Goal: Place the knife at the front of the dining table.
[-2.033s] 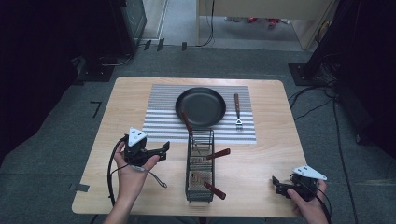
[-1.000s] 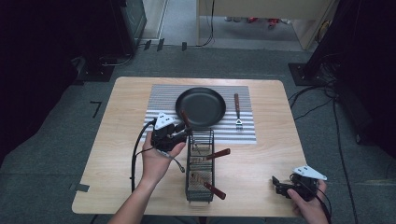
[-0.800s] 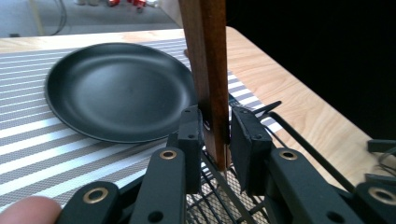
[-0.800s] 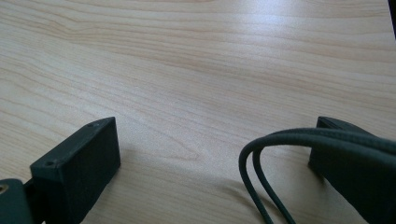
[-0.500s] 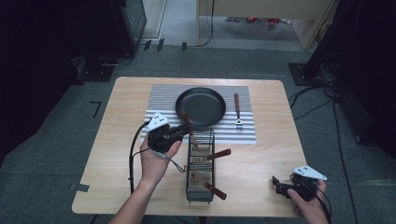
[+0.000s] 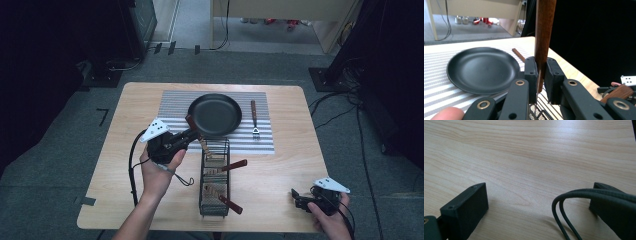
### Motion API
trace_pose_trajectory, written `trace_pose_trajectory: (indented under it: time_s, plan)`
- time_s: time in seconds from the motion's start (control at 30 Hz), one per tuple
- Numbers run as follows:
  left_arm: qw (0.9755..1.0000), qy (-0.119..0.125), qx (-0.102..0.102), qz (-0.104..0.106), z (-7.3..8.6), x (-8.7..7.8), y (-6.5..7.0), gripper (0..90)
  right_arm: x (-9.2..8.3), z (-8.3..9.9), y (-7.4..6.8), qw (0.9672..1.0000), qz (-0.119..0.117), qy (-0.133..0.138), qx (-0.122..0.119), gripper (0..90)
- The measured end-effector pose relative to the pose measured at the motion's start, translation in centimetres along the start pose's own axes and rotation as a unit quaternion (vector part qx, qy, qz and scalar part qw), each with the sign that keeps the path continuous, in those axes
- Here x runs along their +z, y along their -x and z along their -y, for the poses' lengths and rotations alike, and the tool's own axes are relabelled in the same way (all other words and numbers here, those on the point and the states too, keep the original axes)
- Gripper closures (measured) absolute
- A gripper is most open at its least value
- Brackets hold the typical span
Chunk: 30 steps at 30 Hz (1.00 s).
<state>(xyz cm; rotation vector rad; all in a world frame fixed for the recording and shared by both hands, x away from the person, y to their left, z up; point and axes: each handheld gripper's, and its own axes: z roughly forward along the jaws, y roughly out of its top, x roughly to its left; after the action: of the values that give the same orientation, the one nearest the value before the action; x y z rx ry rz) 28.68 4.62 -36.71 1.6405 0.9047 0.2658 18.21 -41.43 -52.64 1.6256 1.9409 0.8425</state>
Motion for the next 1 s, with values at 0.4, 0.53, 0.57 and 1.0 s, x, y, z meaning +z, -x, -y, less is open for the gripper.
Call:
trace_pose_trajectory:
  time_s: [0.4, 0.53, 0.57, 1.0]
  plan:
    - [0.9973, 0.072, 0.012, -0.009, -1.5, -2.9, 1.0, 82.2, 0.0, 0.0, 0.0, 1.0000, 0.000, 0.000, 0.000, 1.4]
    - [0.9949, 0.099, 0.013, -0.013, -1.8, -4.0, 0.8, 82.2, 0.0, 0.0, 0.0, 1.0000, 0.000, 0.000, 0.001, 1.4]
    - [0.9941, 0.107, 0.013, -0.015, -1.9, -4.4, 0.8, 82.2, 0.0, 0.0, 0.0, 1.0000, 0.000, 0.000, 0.000, 1.4]
    - [0.9905, 0.100, 0.011, -0.093, -0.8, -5.7, -2.2, 82.2, 0.0, 0.0, 0.0, 1.0000, 0.000, 0.000, 0.000, 1.4]
